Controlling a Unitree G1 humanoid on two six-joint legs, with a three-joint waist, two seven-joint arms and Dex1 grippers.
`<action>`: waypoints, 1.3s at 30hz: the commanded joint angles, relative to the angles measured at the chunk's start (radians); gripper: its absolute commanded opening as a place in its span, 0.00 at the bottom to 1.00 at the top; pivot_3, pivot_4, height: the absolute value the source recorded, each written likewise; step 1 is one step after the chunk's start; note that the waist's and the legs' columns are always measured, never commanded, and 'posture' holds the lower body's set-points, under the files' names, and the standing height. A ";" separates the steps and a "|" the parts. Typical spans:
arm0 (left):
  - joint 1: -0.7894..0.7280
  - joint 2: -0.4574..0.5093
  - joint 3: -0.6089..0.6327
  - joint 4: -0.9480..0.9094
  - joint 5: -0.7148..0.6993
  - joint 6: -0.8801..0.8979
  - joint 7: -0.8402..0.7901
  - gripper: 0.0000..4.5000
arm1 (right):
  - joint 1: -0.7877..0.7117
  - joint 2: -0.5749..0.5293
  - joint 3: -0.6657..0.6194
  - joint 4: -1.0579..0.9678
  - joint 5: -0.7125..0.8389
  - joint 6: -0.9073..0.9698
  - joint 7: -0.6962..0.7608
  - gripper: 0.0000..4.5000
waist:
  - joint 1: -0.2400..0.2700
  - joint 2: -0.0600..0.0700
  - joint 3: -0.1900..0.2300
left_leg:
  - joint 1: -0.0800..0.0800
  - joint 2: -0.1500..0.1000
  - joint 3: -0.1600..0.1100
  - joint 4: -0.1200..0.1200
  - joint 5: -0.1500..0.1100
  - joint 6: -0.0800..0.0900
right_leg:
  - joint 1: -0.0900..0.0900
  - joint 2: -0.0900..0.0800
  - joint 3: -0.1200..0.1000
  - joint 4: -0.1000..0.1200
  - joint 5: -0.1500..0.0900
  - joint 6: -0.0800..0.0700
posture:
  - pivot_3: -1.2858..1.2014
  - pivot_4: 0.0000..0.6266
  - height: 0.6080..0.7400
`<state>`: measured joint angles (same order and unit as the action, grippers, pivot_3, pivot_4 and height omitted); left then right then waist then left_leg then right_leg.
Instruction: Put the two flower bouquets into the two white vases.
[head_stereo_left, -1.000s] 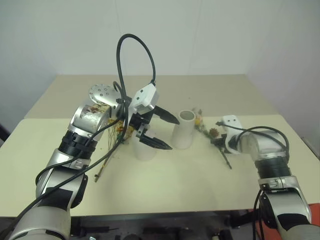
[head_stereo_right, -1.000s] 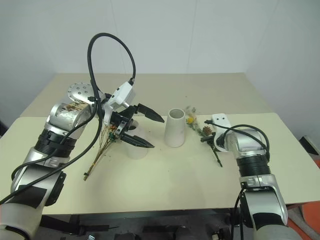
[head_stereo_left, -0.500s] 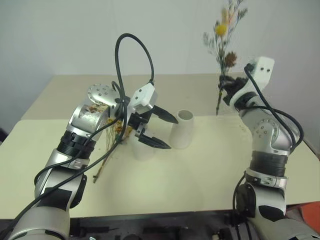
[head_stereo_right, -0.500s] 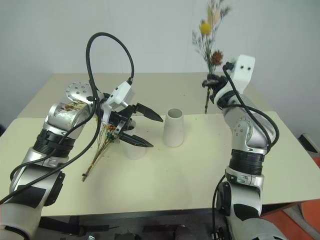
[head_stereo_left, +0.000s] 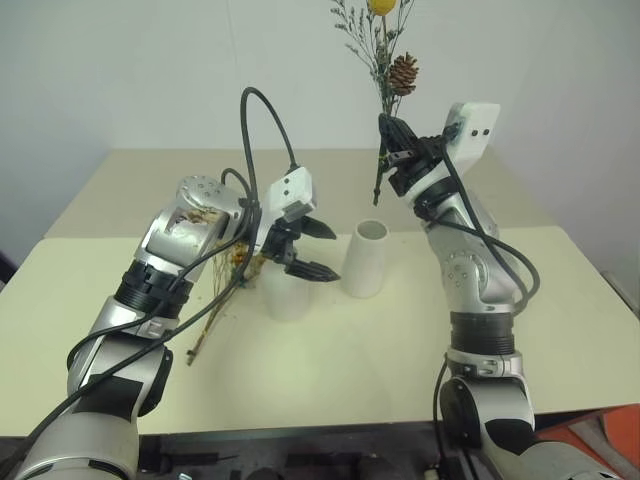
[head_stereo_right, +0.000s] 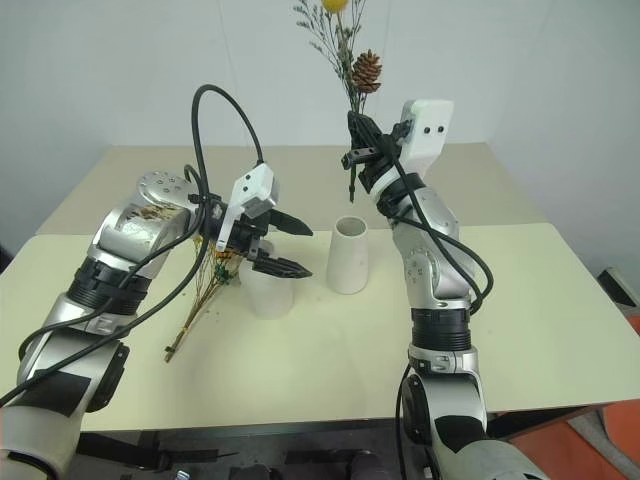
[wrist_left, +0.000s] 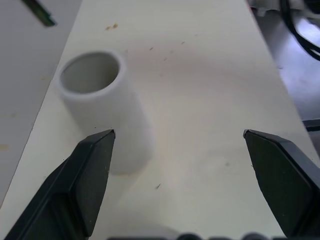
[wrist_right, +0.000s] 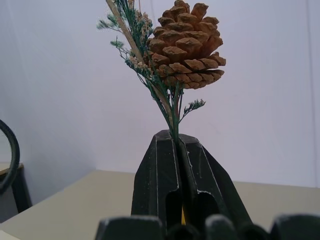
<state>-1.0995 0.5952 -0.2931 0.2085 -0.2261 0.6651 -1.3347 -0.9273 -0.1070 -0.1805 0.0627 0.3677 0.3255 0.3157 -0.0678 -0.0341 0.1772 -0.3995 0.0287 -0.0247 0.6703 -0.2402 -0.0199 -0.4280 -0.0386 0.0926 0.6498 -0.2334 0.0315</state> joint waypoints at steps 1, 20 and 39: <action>-0.052 -0.001 0.002 -0.025 0.016 0.069 0.045 1.00 | 0.008 0.006 0.010 -0.017 0.009 -0.054 0.012 0.01 | -0.001 0.000 0.000 | 0.000 0.000 0.000 0.000 0.000 0.000 | 0.000 0.000 0.000 0.000 0.000 0.000 | 0.52 0.24 1.00; -0.093 -0.029 -0.015 -0.004 0.045 0.144 0.121 1.00 | 0.130 0.027 0.071 0.063 -0.083 -0.196 -0.018 0.01 | -0.003 0.000 0.000 | 0.000 0.000 0.000 0.000 0.000 0.000 | 0.000 0.000 0.000 0.000 0.000 0.000 | 0.52 0.24 1.00; -0.094 -0.005 -0.014 0.041 0.070 0.100 0.117 1.00 | 0.356 -0.027 0.074 -0.267 -0.037 -0.090 -0.040 0.99 | -0.002 0.000 0.000 | 0.000 0.000 0.000 0.000 0.000 0.000 | 0.000 0.000 0.000 0.000 0.000 0.000 | 0.52 0.24 1.00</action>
<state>-1.1705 0.5791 -0.3252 0.2534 -0.1595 0.7810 -1.2172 -0.5680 -0.1226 -0.0969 -0.1469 0.3117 0.2266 0.2762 -0.0696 -0.0340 0.1772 -0.3991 0.0285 -0.0247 0.6701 -0.2402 -0.0200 -0.4283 -0.0384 0.0930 0.6501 -0.2332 0.0312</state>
